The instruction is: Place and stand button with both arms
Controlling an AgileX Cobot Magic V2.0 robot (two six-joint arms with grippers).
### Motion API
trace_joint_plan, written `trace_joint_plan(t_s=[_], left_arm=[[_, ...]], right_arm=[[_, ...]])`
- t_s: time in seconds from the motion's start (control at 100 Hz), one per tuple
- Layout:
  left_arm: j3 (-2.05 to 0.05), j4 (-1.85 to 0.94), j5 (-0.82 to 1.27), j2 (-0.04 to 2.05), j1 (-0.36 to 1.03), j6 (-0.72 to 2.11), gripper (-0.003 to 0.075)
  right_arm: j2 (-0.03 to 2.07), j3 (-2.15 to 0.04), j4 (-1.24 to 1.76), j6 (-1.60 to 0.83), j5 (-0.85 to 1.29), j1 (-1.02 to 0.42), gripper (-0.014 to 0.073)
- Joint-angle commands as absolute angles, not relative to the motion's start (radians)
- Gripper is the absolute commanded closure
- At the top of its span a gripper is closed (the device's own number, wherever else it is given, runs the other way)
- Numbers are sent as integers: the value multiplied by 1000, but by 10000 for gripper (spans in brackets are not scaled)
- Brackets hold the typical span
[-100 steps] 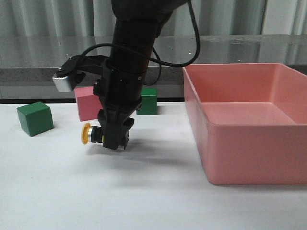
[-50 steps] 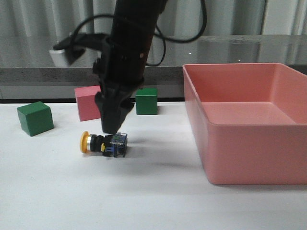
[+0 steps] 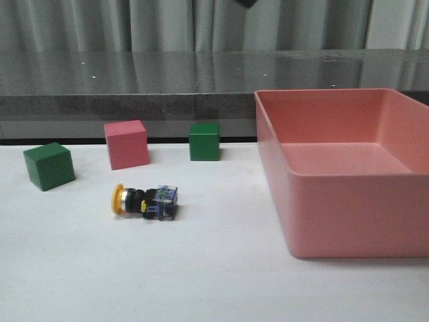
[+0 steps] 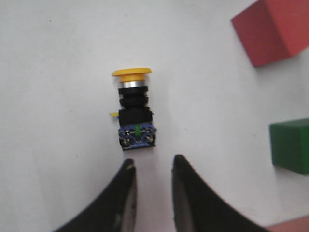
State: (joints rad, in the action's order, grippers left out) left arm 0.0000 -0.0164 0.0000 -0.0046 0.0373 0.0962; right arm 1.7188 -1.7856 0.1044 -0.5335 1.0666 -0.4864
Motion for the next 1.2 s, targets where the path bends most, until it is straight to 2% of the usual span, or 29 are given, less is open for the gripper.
trace_joint_plan(t_s=[0.0, 0.35, 0.63, 0.9, 1.19], left_arm=[[45, -21, -75, -36, 34, 88, 740], [45, -21, -75, -36, 34, 88, 740], [45, -21, -75, -36, 34, 88, 740], [45, -21, -75, -36, 34, 88, 740], [45, -21, -75, -36, 34, 88, 740]], right_arm=[[1572, -1734, 111, -489, 977, -439, 655], [997, -1027, 111, -379, 452, -228, 655], [519, -581, 111, -379, 258, -115, 655], [150, -366, 111, -379, 254, -101, 655], [115, -313, 111, -379, 269, -101, 655]])
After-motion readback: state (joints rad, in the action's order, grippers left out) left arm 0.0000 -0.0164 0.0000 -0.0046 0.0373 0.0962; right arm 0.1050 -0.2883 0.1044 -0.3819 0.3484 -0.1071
